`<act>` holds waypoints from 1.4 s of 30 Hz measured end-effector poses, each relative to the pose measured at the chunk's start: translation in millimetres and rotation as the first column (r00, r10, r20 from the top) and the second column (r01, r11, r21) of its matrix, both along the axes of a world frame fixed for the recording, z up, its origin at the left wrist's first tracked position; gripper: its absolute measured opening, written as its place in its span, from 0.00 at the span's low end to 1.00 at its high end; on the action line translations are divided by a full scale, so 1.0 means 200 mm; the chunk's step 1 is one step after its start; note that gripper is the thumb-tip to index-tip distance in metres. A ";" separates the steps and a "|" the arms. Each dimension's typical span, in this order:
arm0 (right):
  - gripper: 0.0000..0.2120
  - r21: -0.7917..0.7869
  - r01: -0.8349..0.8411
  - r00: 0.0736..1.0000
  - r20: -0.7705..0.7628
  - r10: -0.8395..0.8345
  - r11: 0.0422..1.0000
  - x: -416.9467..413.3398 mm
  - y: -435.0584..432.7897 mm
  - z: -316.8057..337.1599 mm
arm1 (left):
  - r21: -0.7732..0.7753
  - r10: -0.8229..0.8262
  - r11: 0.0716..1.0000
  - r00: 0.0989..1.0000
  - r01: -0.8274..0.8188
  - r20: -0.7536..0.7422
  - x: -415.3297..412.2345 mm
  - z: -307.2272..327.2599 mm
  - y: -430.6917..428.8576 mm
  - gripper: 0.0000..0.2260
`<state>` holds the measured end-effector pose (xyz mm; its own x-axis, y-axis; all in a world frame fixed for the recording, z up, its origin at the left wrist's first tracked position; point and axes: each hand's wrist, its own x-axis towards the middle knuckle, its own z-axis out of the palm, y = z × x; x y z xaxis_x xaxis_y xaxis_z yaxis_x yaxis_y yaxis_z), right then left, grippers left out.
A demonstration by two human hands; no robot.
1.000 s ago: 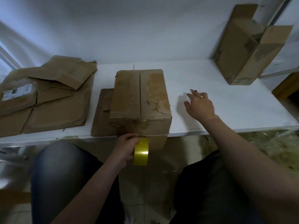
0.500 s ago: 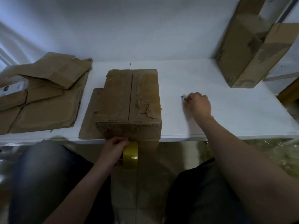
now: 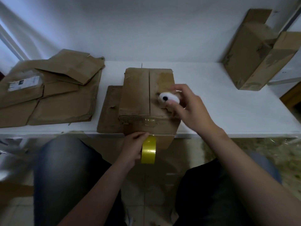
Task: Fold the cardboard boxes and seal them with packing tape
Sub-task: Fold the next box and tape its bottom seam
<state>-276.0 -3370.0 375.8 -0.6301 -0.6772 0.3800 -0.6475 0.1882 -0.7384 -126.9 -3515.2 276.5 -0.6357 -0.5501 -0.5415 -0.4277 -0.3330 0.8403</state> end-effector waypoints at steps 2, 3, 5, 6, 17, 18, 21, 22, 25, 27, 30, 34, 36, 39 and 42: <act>0.10 0.120 -0.074 0.984 -0.155 0.093 0.990 0.08 -0.01 -0.02 | 0.009 0.018 1.000 1.000 -0.018 -0.012 0.00 -0.01 0.00 0.02; 0.09 0.188 -0.107 0.954 -0.259 0.155 0.976 0.11 -0.02 -0.05 | 0.014 0.029 0.999 0.999 -0.028 -0.020 0.00 -0.01 0.01 0.01; 0.08 0.305 -0.130 0.873 -0.416 0.255 0.943 0.15 -0.05 -0.12 | 0.025 0.037 0.999 0.999 -0.036 -0.037 0.00 -0.01 0.01 0.01; 0.09 0.352 -0.118 0.843 -0.459 0.281 0.929 0.16 -0.06 -0.16 | 0.025 0.032 0.999 0.999 -0.031 -0.043 0.00 -0.02 0.02 0.01; 0.06 0.418 0.034 0.730 -0.631 0.263 0.908 0.17 -0.11 -0.29 | 0.032 0.053 0.998 0.997 -0.051 -0.062 0.02 -0.08 0.01 0.02; 0.06 0.423 0.052 0.726 -0.638 0.256 0.905 0.17 -0.12 -0.30 | 0.031 0.056 0.998 0.996 -0.055 -0.062 0.02 -0.08 0.01 0.02; 0.06 0.427 0.105 0.695 -0.677 0.241 0.898 0.19 -0.14 -0.31 | 0.027 0.071 0.997 0.996 -0.070 -0.061 0.01 -0.10 0.00 0.01; 0.07 0.438 0.124 0.684 -0.687 0.243 0.890 0.19 -0.14 -0.31 | 0.028 0.074 0.997 0.996 -0.072 -0.059 0.01 -0.10 0.00 0.01; 0.08 0.465 0.162 0.671 -0.699 0.248 0.870 0.19 -0.16 -0.31 | 0.028 0.067 0.997 0.997 -0.066 -0.037 0.00 -0.10 -0.01 0.03; 0.06 0.484 0.135 0.677 -0.682 0.276 0.865 0.16 -0.16 -0.30 | 0.024 0.062 0.998 0.998 -0.062 -0.024 0.00 -0.11 -0.02 0.04; 0.05 0.536 0.050 0.702 -0.619 0.352 0.843 0.12 -0.13 -0.29 | -0.016 0.039 0.999 0.999 -0.040 -0.019 0.00 -0.12 -0.03 0.02; 0.04 0.549 -0.097 0.760 -0.498 0.418 0.830 0.07 -0.04 -0.31 | -0.117 -0.021 0.993 1.000 0.022 0.005 0.00 -0.12 -0.06 0.03; 0.04 0.480 -0.186 0.799 -0.433 0.416 0.857 0.07 -0.01 -0.28 | -0.184 -0.059 0.981 0.998 0.062 0.019 -0.01 -0.10 -0.07 0.03; 0.06 0.270 -0.206 0.892 -0.342 0.294 0.940 0.07 0.04 -0.19 | -0.302 -0.109 0.945 0.992 0.122 0.059 -0.01 -0.09 -0.09 0.04; 0.08 0.023 -0.024 0.980 -0.198 0.028 0.999 0.06 0.08 -0.11 | -0.343 -0.139 0.926 0.988 0.156 0.073 0.00 -0.08 -0.09 0.03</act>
